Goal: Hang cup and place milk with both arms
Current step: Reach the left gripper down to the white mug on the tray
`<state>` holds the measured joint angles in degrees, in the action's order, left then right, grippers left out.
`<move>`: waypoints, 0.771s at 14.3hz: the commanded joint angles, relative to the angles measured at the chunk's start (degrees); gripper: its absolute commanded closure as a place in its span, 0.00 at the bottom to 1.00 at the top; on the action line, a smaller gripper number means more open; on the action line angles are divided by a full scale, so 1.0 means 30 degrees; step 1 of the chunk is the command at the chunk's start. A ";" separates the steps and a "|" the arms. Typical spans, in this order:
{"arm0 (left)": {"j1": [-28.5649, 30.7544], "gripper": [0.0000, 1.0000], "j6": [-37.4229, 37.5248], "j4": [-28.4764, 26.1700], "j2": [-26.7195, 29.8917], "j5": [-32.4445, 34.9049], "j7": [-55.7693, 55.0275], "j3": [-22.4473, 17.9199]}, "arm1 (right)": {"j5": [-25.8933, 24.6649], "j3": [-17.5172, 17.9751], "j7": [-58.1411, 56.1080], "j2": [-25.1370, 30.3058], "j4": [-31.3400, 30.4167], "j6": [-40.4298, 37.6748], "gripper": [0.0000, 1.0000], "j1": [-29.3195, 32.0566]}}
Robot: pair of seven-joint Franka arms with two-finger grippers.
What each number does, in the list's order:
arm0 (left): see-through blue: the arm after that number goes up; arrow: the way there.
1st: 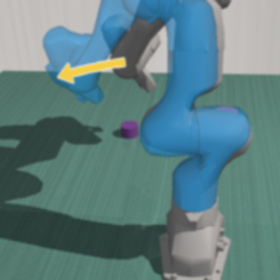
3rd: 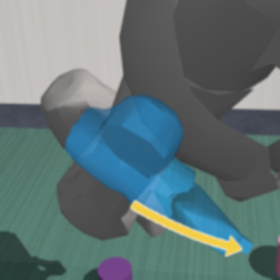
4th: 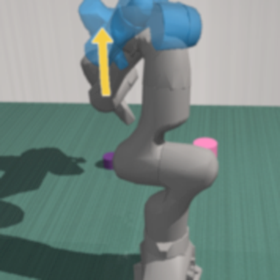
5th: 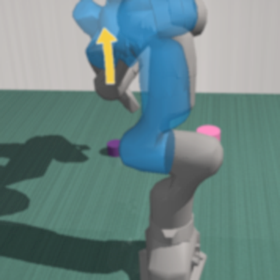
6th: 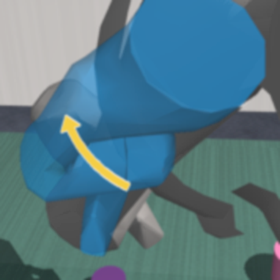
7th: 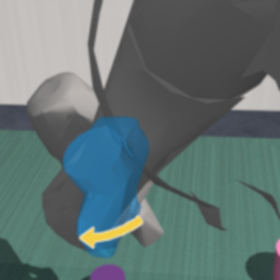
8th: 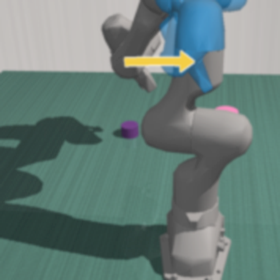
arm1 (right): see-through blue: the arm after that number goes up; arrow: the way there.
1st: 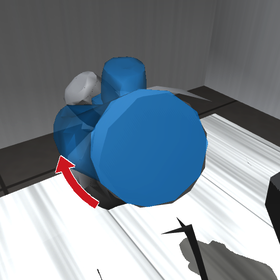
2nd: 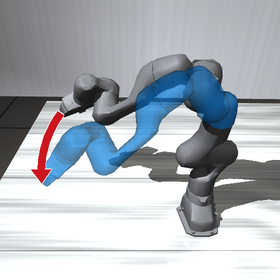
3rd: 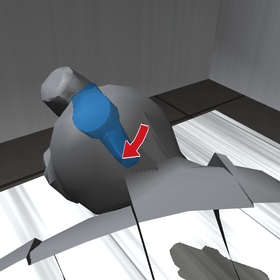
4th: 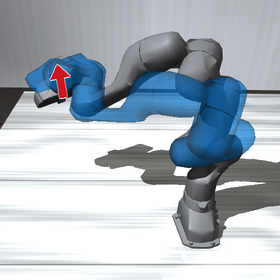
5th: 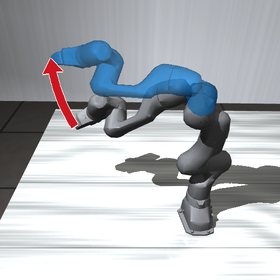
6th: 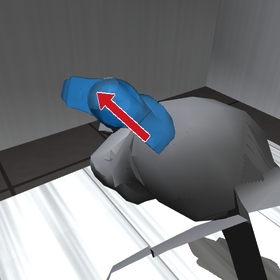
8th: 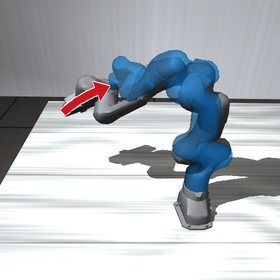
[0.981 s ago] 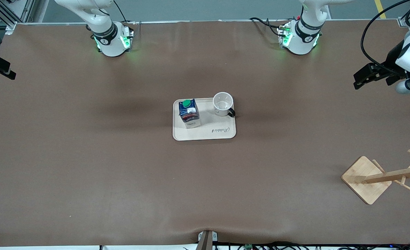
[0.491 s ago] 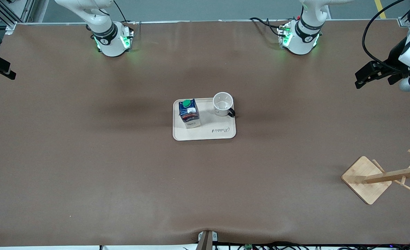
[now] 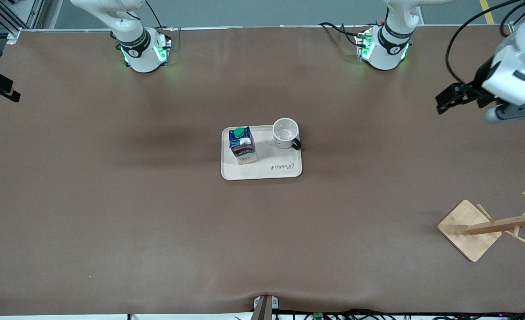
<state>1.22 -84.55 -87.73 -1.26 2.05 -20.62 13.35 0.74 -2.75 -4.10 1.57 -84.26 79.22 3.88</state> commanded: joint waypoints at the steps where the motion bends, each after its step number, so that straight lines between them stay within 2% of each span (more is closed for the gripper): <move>1: -0.0085 0.00 -0.0962 0.0210 -0.1217 0.0255 -0.2464 0.1636 | 0.0046 0.0300 0.0047 0.0531 -0.0479 0.0076 0.00 0.0435; 4: -0.0230 0.00 -0.2805 -0.0285 -0.2711 0.0342 -0.5862 0.3834 | 0.0046 0.0300 0.0047 0.0531 -0.0421 0.0105 0.00 0.0464; 9: -0.3680 0.00 -0.4244 -0.1341 -0.4091 0.0401 -1.0314 0.4074 | 0.0048 0.0300 -0.0158 0.0035 0.0046 0.0253 0.00 0.0406; 11: -0.4563 0.00 -0.6256 -0.2623 -0.4298 0.0781 -1.2951 0.4103 | 0.0191 0.0300 -0.0158 -0.0083 0.0106 0.0310 0.00 0.0521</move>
<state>-10.63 -98.72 -92.05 -14.79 2.76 -53.87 25.65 0.74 -2.71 -4.12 1.55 -84.27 79.90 3.97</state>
